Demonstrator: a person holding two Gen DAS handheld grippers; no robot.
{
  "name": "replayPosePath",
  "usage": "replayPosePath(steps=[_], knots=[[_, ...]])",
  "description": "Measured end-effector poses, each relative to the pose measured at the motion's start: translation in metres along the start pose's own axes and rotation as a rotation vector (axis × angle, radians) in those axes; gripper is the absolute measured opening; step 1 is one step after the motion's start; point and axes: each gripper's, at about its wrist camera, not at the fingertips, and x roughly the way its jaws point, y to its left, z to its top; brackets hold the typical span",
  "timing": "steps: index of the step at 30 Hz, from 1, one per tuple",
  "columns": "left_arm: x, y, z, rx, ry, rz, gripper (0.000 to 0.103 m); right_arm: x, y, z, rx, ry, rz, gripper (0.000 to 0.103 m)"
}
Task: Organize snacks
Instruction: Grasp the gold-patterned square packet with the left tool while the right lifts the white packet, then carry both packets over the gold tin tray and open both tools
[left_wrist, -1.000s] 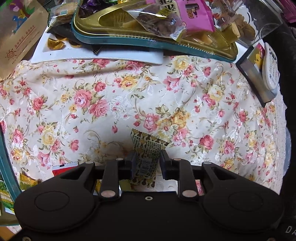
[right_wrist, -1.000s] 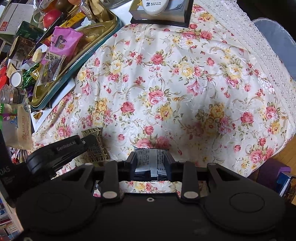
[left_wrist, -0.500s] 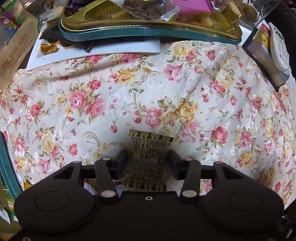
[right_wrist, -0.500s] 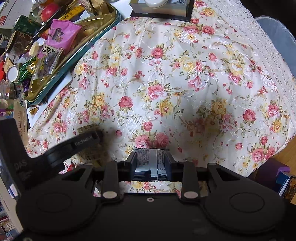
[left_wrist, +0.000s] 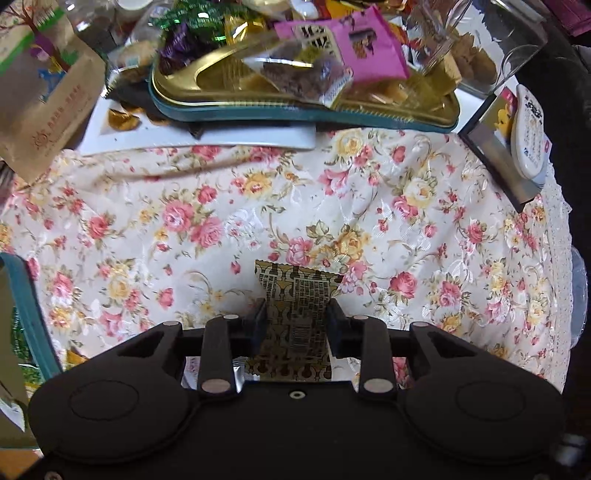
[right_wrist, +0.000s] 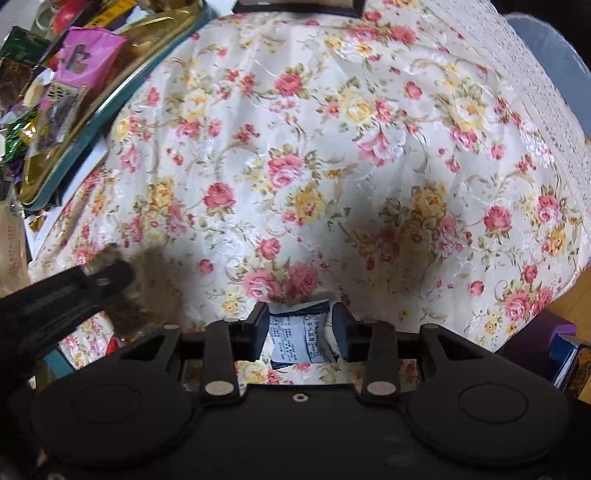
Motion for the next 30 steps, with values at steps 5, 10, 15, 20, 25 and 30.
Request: replayPosePath(steps=[5, 10, 15, 20, 25, 30], knots=[[-0.023, 0.007, -0.001, 0.008, -0.008, -0.008, 0.041, 0.007, 0.001, -0.004, -0.015, 0.04, 0.018, 0.041], [-0.032, 0.016, 0.002, 0.002, -0.001, -0.021, 0.041, 0.013, 0.012, -0.009, -0.066, 0.02, -0.037, 0.044], [-0.048, 0.04, 0.0, -0.025, -0.02, -0.032, 0.041, 0.025, 0.02, -0.016, -0.092, 0.025, -0.084, 0.044], [-0.067, 0.076, -0.003, -0.07, -0.045, -0.057, 0.041, 0.036, 0.028, -0.022, -0.115, 0.03, -0.118, 0.044], [-0.082, 0.118, -0.009, -0.107, -0.075, -0.056, 0.041, 0.045, 0.035, -0.028, -0.133, 0.032, -0.155, 0.044], [-0.09, 0.167, -0.022, -0.158, -0.093, -0.018, 0.041, 0.054, 0.049, -0.03, -0.134, 0.035, -0.187, 0.043]])
